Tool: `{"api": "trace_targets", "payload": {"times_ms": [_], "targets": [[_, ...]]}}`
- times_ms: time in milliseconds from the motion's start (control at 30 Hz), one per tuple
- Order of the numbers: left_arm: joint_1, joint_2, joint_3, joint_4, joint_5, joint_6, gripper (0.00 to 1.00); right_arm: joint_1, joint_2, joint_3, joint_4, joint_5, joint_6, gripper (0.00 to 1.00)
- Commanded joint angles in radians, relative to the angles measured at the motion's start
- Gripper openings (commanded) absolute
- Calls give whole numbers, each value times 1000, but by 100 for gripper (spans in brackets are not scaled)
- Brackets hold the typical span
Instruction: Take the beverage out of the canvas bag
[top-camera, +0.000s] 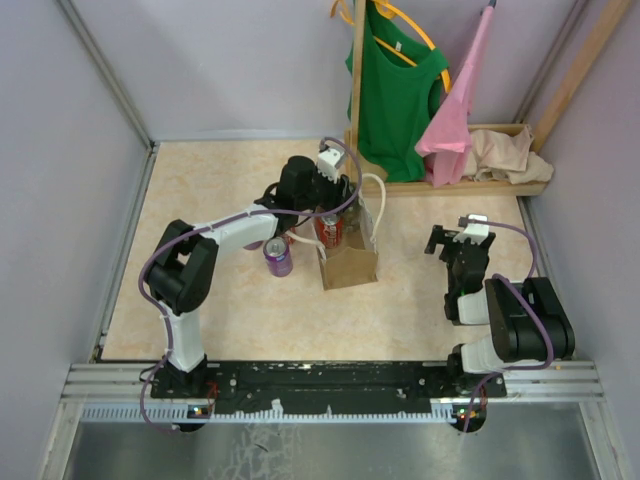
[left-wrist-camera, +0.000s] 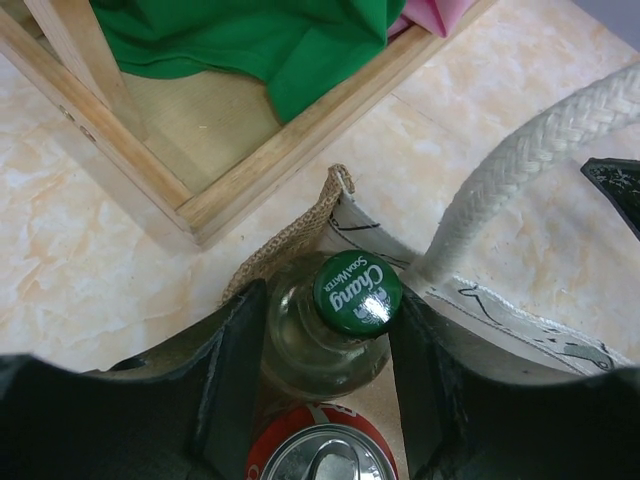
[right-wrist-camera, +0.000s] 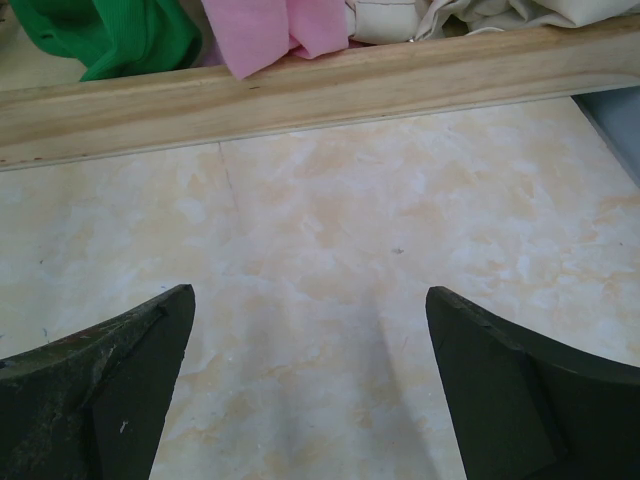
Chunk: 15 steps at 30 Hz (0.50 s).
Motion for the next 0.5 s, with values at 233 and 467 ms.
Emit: {"api": "trace_targets", "payload": {"times_ms": [233, 467], "targets": [[-11, -12, -19, 147, 21, 2, 72, -2, -1, 22, 50, 2, 1, 99], [-14, 21, 17, 127, 15, 1, 72, -2, -1, 22, 50, 2, 0, 99]]}}
